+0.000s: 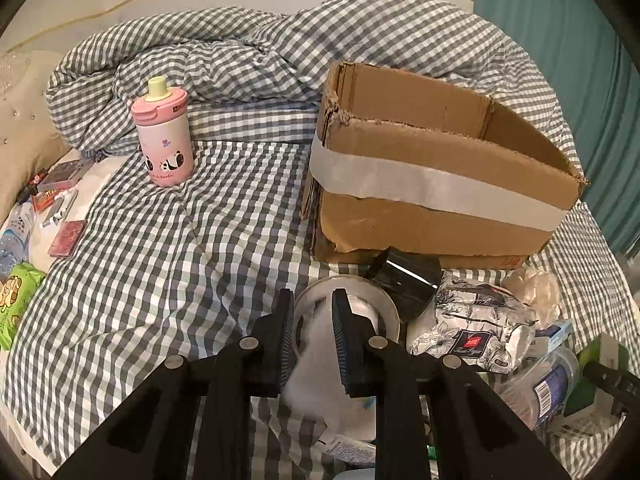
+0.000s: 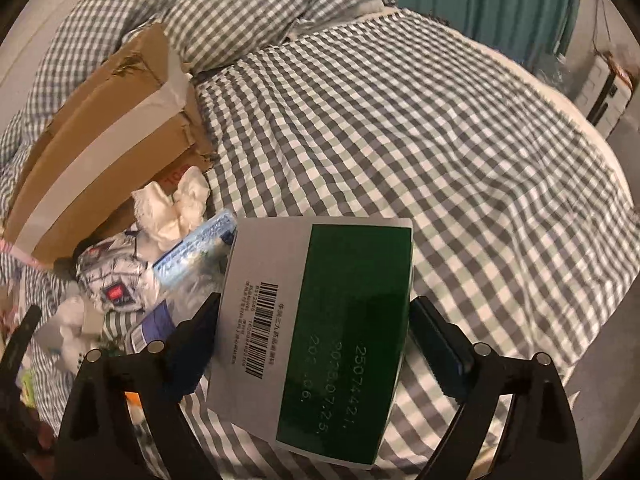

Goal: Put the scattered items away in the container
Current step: 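Carry the medicine box into the cardboard box while the left gripper carries the white cup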

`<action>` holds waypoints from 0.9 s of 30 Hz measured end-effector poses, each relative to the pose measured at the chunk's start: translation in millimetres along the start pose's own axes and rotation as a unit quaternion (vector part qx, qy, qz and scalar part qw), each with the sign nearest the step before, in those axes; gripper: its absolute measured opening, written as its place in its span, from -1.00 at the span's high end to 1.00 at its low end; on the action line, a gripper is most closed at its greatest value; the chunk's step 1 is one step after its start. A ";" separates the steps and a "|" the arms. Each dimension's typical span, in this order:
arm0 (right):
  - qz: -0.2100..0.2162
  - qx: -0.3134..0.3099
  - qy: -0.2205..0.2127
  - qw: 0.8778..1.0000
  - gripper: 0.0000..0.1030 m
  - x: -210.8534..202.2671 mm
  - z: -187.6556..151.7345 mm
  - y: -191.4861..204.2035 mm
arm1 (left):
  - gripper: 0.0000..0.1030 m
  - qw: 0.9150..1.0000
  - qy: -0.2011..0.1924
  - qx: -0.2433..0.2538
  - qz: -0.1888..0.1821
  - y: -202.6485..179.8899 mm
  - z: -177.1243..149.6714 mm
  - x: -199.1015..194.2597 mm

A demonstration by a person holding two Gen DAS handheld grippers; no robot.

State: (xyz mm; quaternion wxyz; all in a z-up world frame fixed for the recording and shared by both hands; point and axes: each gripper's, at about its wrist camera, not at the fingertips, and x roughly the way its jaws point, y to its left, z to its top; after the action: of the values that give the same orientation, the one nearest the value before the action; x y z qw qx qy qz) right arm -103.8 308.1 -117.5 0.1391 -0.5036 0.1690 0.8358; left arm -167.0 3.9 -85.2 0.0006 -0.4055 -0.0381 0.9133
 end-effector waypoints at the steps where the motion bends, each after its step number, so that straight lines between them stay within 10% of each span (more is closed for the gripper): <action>1: 0.006 0.001 0.000 1.000 -0.76 -2.5 -1.8 -2.2 | 0.61 1.000 0.002 -0.001 -0.003 0.8 -0.6 0.6; 6: 0.019 0.008 0.007 1.000 -0.76 -5.7 -6.1 -9.8 | 0.45 1.000 0.013 -0.013 -0.025 7.2 -8.7 6.3; 17: 0.034 -0.007 -0.004 0.999 -0.76 -15.0 -9.0 -6.3 | -0.65 0.998 0.005 0.003 -0.058 -4.5 -19.2 4.4; 24: 0.029 -0.010 -0.001 1.000 -0.76 -9.1 -8.0 -7.8 | -0.63 0.997 0.014 0.017 -0.070 -13.0 -10.2 29.2; 27: 0.028 -0.008 -0.003 1.000 -0.76 -8.3 -5.9 -10.6 | 0.35 0.997 0.021 0.015 -0.076 -13.4 -8.9 36.6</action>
State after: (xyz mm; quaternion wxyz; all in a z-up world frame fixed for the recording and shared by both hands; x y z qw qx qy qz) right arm -91.0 314.7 -114.2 0.1126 -0.4970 0.1758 0.8423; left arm -185.4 19.1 -117.3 0.0770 -0.4201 -0.0550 0.9026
